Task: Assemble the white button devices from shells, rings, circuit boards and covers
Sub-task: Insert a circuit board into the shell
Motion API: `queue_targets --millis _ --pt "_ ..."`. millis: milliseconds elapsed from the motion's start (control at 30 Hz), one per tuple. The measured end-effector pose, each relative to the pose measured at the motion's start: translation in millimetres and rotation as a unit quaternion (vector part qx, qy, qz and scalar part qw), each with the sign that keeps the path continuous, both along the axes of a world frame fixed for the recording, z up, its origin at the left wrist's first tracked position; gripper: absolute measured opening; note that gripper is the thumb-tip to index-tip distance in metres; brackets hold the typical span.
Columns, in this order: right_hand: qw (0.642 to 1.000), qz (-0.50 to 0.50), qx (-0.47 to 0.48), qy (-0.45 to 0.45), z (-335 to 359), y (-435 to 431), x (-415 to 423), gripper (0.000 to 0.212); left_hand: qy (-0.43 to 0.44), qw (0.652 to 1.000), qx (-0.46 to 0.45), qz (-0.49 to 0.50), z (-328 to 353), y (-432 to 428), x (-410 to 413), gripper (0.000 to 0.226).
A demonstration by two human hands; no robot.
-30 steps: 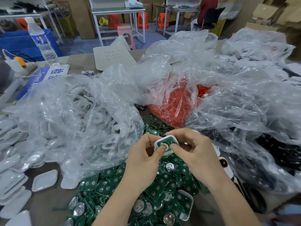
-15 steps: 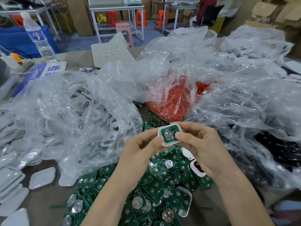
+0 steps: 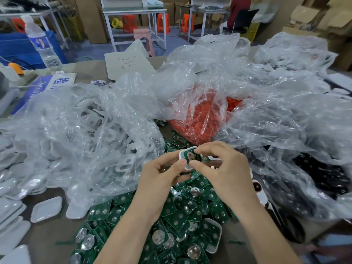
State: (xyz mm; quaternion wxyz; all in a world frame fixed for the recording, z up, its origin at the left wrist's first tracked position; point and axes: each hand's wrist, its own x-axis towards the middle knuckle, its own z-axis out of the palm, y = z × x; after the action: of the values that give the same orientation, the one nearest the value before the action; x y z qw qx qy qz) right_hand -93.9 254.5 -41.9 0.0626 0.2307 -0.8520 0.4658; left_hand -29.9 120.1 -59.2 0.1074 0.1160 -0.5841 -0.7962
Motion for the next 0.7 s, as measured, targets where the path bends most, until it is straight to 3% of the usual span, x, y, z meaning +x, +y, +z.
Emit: queue_targets --millis 200,333,467,600,700 --pt "0.999 0.001 0.016 0.034 3.4 -4.6 1.6 0.014 -0.009 1.0 0.018 0.014 0.2 -2.4 -0.1 0.027" --pt "0.995 0.011 -0.071 -0.067 3.2 -2.1 -0.1 0.01 -0.017 0.998 0.063 0.011 3.7 -2.5 -0.7 0.017" --pt "0.975 0.032 -0.137 -0.172 0.1 -1.9 -3.2 0.01 -0.041 0.998 0.052 0.008 3.1 -2.7 -0.9 0.028" --pt "0.937 0.061 -0.238 -0.249 -1.6 -3.8 -2.5 0.014 -0.067 0.997 0.03 0.012 1.0 -2.3 -1.2 0.022" --pt "0.868 0.069 -0.377 -0.317 9.1 8.1 -9.3 0.01 -0.072 0.997 0.03 0.003 0.5 -4.0 -0.8 0.021"
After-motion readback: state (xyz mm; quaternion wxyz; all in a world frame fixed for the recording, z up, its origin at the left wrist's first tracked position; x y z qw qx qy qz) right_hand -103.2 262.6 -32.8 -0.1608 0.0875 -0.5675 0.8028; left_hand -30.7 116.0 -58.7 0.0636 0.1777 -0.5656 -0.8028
